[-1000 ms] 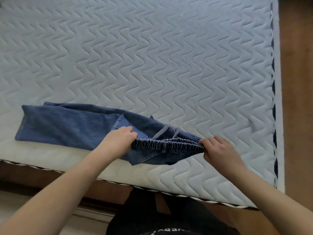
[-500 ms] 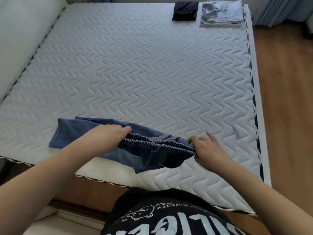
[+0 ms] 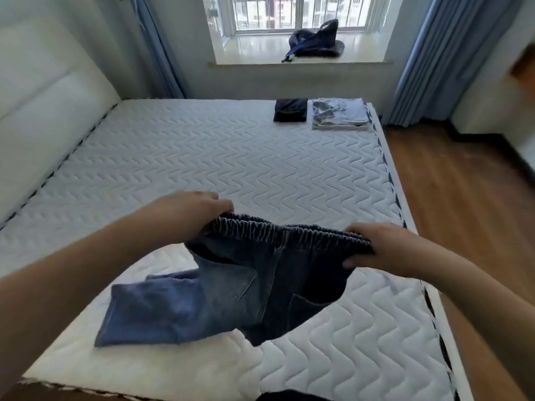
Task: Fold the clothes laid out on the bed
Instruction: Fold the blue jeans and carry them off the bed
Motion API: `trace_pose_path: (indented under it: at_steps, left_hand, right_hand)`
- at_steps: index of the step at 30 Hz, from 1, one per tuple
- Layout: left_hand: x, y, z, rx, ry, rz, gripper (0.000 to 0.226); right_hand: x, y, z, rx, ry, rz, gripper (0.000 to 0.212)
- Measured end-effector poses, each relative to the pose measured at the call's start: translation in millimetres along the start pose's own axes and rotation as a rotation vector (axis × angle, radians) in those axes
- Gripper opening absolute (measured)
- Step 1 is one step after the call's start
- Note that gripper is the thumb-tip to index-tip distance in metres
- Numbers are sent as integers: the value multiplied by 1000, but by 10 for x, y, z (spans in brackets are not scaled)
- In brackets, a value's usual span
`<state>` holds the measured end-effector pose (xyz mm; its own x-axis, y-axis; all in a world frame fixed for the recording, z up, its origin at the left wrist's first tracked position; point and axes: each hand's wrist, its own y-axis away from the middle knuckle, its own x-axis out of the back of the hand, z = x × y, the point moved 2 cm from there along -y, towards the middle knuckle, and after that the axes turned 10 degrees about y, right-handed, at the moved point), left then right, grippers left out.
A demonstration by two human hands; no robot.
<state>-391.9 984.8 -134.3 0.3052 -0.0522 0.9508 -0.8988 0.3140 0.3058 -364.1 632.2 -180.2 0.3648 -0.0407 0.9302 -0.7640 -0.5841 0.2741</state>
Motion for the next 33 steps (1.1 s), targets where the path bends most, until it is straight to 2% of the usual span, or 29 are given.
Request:
trace_pose_path:
  at_steps: [3,4,8,14,19,23,25,30,33]
  left_hand:
    - [539,-48,-58,-61,8,118,43]
    - [718,-60,-73,-81,11,146,45]
    - [1410,-104,-110,-170,-47,282,56]
    - [2485,-103,-92,-201,91,433,89]
    - [3283,-16,-51,-232,175,520,53]
    - [3791,87,-69,-256,207,588,39]
    - [3917,128,-76,-304,208,636,39]
    - [3684,57,-94,-323,120,683,44]
    - [3375,-21,-72,-353,-26,832,56]
  right_hand:
    - [601,50,-71,-81,-17,185,61]
    - [783,61,-86,-95,0,249,64]
    - [1465,140,-146,-145,55,461,66]
    - [2515,300,-269,-222,42,566,55]
    - [3316,439,-298,-296,-90,581,56]
    - [3809,596,-361,-314,-55,632,88]
    - [3915,645,-355,-305,-20,660,92]
    - [3684,582,-283,-281,-28,630,76]
    - [3453,503,-180,-327,125,675,79]
